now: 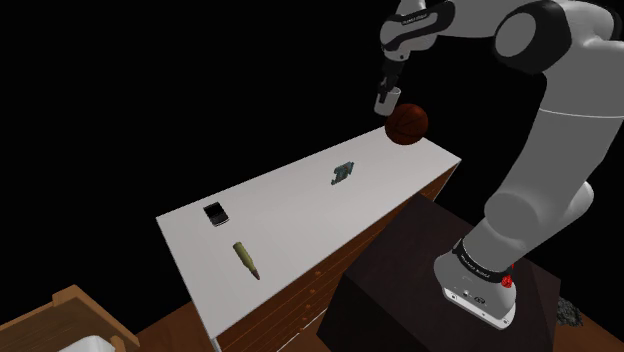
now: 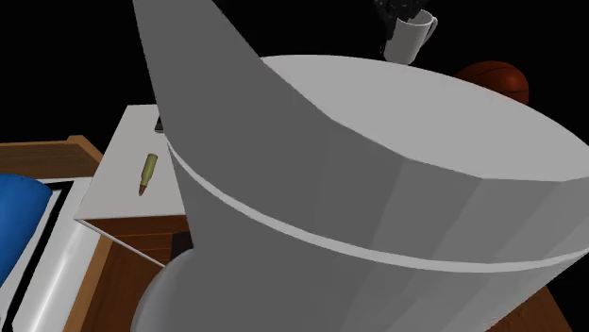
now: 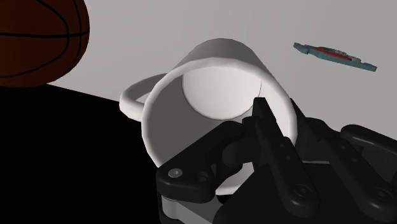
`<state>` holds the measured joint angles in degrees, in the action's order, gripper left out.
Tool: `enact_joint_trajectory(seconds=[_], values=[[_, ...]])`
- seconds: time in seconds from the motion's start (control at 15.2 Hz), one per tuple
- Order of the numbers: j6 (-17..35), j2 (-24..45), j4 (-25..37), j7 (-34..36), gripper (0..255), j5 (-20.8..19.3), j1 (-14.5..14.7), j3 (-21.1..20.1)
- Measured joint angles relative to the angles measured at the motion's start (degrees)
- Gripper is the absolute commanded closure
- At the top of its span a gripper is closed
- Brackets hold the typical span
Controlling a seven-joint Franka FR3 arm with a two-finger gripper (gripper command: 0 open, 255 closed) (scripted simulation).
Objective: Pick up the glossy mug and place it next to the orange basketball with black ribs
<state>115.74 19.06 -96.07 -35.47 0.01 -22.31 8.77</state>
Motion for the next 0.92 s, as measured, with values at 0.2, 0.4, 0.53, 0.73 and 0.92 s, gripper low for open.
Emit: enact_joint_trajectory(seconds=[0.2, 0.4, 0.53, 0.73, 0.92], values=[[-2.83, 5.23, 8.12, -2.76, 255, 1.09, -2.18, 0.50], [-6.01, 11.31, 17.43, -5.57, 255, 2.23, -4.84, 0.87], [-8.92, 16.62, 25.67, -7.25, 255, 3.05, -6.82, 0.93], [-10.97, 20.85, 31.95, -8.31, 255, 3.57, -8.29, 0.89], [-9.22, 21.53, 30.88, -8.44, 255, 3.67, -8.37, 0.84]])
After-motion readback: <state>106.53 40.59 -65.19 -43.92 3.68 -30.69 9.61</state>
